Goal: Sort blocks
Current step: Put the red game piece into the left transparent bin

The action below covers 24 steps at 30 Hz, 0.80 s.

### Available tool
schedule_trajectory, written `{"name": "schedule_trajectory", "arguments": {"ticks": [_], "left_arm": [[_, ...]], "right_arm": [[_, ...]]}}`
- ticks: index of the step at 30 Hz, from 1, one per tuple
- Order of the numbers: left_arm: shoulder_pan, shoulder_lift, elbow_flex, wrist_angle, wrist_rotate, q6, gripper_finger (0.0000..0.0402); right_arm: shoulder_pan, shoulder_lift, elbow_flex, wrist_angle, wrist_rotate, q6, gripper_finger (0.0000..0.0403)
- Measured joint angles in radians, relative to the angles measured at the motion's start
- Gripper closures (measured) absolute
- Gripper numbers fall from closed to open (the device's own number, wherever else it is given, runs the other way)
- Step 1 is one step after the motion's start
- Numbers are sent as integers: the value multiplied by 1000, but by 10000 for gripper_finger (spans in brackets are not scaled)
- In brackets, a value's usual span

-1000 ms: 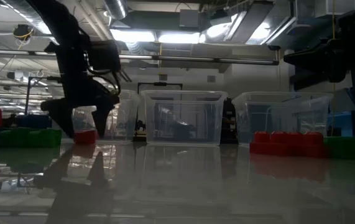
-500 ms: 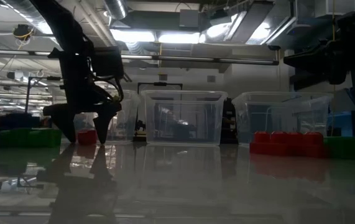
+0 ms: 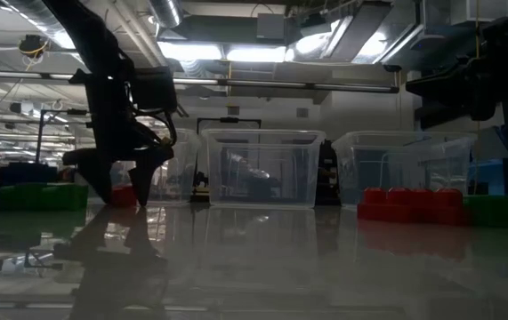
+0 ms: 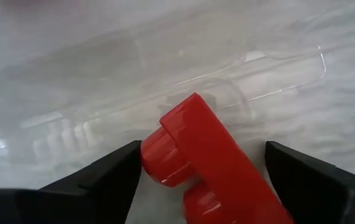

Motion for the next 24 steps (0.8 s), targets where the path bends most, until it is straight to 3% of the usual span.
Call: {"name": "schedule_trajectory", "arguments": {"ticks": [24], "left_arm": [[0, 1, 0, 15, -3, 100, 224]], "right_arm": [[0, 0, 0, 0, 0, 0, 338]]}}
